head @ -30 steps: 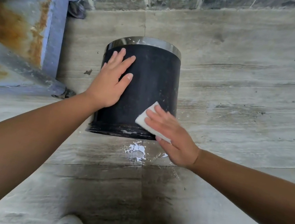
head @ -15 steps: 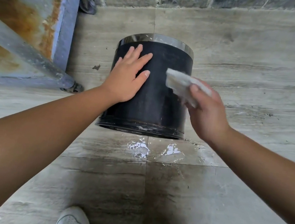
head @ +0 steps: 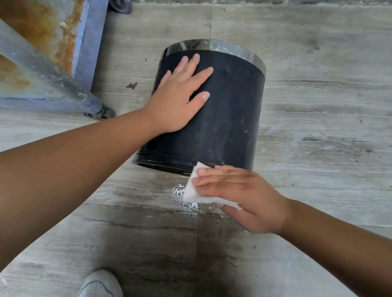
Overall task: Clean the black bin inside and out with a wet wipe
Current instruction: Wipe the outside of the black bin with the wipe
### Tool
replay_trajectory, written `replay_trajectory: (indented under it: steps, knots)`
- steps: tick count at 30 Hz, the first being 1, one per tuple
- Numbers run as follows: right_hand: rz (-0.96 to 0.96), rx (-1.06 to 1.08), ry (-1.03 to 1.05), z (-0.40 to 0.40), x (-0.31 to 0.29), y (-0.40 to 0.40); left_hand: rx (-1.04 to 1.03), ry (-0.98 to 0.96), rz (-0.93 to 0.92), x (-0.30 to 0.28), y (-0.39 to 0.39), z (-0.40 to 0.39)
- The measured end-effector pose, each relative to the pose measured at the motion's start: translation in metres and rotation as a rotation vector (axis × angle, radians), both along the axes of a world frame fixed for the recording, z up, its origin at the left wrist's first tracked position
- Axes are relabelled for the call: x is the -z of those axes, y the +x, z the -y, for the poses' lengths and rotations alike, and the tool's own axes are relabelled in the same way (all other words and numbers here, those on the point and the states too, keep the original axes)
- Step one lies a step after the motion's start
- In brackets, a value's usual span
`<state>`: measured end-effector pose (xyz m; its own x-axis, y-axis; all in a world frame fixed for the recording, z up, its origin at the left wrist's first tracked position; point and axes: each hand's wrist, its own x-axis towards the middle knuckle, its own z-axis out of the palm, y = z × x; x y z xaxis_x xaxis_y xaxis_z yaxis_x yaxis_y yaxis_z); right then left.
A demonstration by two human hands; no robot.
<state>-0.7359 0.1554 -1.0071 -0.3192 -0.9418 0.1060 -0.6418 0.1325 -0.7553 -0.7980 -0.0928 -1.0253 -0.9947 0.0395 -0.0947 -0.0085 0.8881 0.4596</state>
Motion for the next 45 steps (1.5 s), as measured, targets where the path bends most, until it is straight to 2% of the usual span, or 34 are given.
replay_trajectory:
  steps: [3, 5, 7, 8, 9, 11, 14, 16, 19, 20, 23, 27, 30, 32, 33, 35, 38, 40, 42, 45]
  knots:
    - [0.123, 0.108, 0.010, -0.026, 0.004, 0.001, -0.010, 0.031, 0.003, 0.001, 0.002, 0.007]
    - [0.438, 0.378, -0.032, -0.041, 0.008, 0.000, -0.017, 0.065, 0.000, 0.002, 0.005, 0.014]
    - [0.898, 0.730, -0.215, -0.046, 0.011, -0.008, -0.017, 0.099, -0.007, 0.004, 0.008, 0.025]
    - [1.053, 0.873, -0.301, -0.047, 0.014, -0.014, -0.017, 0.116, -0.009, 0.006, 0.010, 0.030]
    - [1.146, 0.975, -0.373, -0.047, 0.018, -0.023, -0.021, 0.134, -0.010, 0.007, 0.011, 0.036]
    - [1.198, 1.045, -0.463, -0.040, 0.018, -0.047, -0.037, 0.164, -0.011, 0.011, 0.014, 0.047]
    - [1.094, 1.024, -0.550, -0.014, 0.013, -0.083, -0.043, 0.192, -0.013, 0.015, 0.017, 0.056]
    - [0.933, 0.998, -0.530, 0.005, 0.011, -0.099, -0.041, 0.203, -0.015, 0.017, 0.017, 0.058]
    - [0.540, 0.783, -0.280, 0.031, 0.021, -0.099, -0.032, 0.202, -0.006, 0.018, 0.017, 0.061]
    - [0.466, 0.730, -0.197, 0.036, 0.027, -0.091, -0.030, 0.201, -0.001, 0.018, 0.017, 0.062]
    - [0.400, 0.640, -0.179, 0.042, 0.036, -0.059, -0.034, 0.211, 0.013, 0.017, 0.018, 0.066]
    - [0.174, 0.367, -0.100, 0.029, 0.032, -0.027, -0.041, 0.212, 0.028, 0.013, 0.023, 0.073]
    - [0.106, 0.203, -0.061, 0.023, 0.017, -0.005, -0.030, 0.195, 0.037, 0.010, 0.024, 0.076]
    - [0.143, 0.165, -0.075, 0.019, 0.010, 0.009, -0.020, 0.180, 0.043, 0.010, 0.024, 0.077]
    - [0.227, 0.201, -0.113, 0.016, 0.006, 0.012, -0.013, 0.175, 0.044, 0.010, 0.024, 0.077]
    - [0.560, 0.415, -0.227, 0.016, -0.011, 0.009, 0.001, 0.161, 0.051, 0.012, 0.023, 0.078]
    - [1.286, 1.001, -0.539, 0.014, -0.008, -0.025, -0.001, 0.137, 0.073, 0.011, 0.021, 0.073]
    - [1.684, 1.336, -0.581, 0.007, 0.011, -0.052, -0.007, 0.112, 0.092, 0.011, 0.020, 0.068]
    - [1.798, 1.371, -0.446, 0.003, 0.029, -0.066, -0.034, 0.109, 0.060, 0.005, 0.018, 0.059]
    - [1.784, 1.319, -0.342, 0.002, 0.048, -0.077, -0.135, 0.064, 0.001, -0.015, -0.002, 0.036]
